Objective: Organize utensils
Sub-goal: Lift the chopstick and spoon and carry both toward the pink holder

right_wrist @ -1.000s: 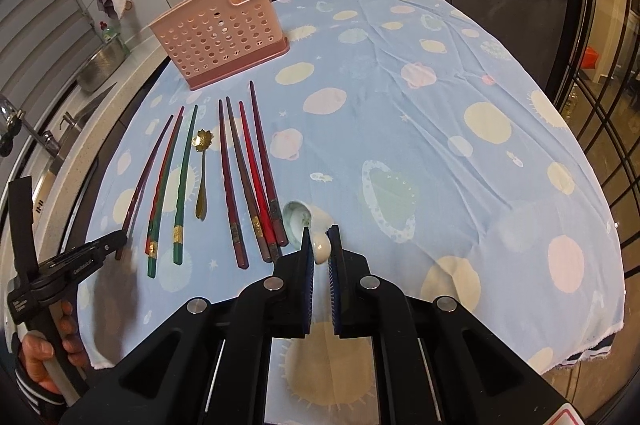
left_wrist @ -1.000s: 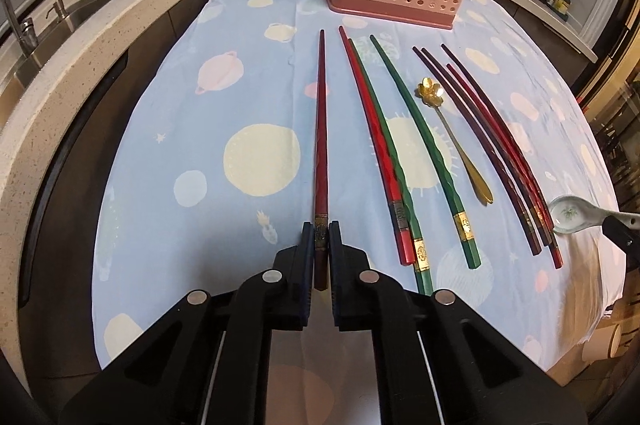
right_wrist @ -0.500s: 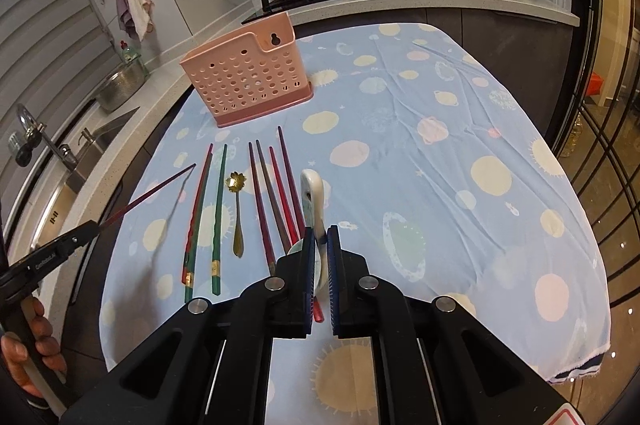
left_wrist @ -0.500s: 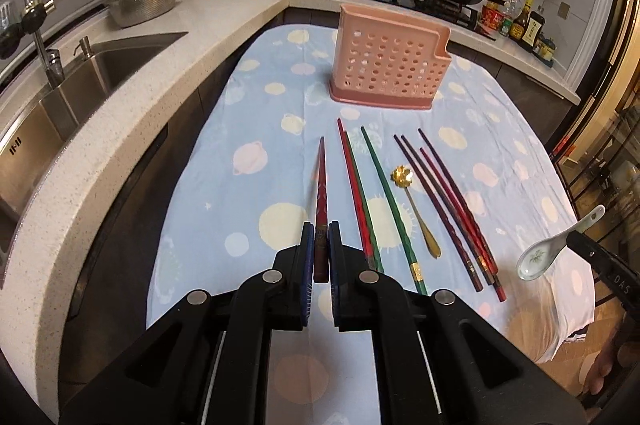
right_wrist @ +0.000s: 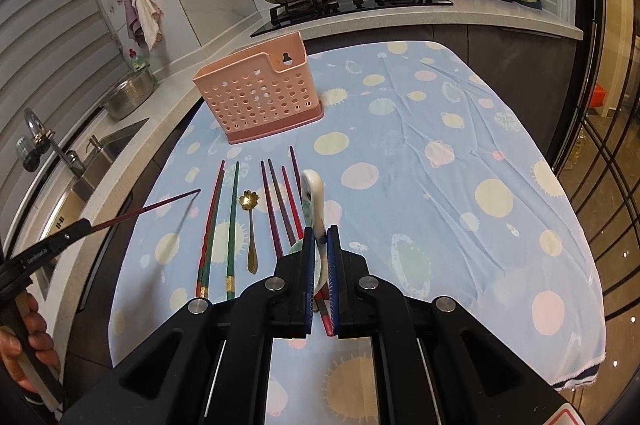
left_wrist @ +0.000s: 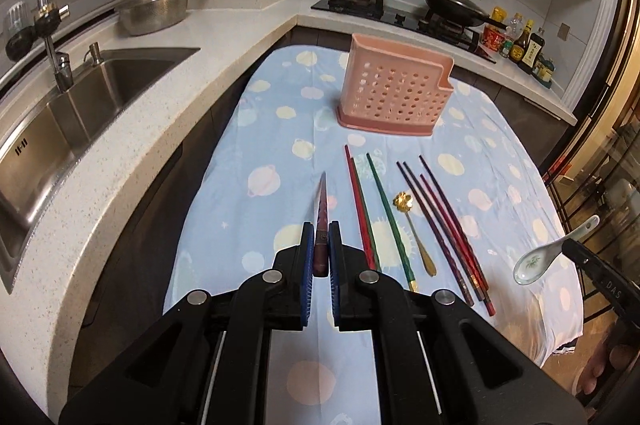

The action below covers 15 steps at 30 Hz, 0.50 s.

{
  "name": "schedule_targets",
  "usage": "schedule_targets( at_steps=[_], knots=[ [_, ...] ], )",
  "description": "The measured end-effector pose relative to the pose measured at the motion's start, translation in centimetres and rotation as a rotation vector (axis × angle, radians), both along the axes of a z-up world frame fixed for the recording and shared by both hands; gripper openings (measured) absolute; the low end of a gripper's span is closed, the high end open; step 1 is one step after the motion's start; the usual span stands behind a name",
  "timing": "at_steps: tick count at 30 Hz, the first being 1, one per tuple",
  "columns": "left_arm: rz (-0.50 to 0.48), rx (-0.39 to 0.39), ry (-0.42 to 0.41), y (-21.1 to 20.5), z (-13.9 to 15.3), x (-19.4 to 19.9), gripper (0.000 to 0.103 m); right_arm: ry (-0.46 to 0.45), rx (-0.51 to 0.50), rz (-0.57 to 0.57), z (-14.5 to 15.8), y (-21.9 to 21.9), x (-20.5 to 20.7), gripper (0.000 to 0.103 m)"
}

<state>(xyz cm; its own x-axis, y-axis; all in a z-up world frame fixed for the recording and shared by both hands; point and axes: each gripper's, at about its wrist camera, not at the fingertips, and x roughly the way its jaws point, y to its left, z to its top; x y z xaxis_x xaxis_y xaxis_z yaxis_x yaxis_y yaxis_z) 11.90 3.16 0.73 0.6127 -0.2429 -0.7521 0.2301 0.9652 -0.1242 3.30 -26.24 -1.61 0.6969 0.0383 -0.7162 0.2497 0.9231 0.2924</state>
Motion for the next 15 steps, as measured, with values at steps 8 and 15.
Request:
schedule_targets(
  at_steps=[8, 15],
  knots=[
    [-0.004, -0.011, 0.005, 0.1, 0.6, 0.0, 0.007, -0.016, 0.009, -0.005, 0.9, -0.6, 0.7, 0.006],
    [-0.034, -0.024, -0.129, -1.2, 7.0, 3.4, 0.007, -0.101, -0.025, 0.014, 4.8, -1.6, 5.2, 0.006]
  ],
)
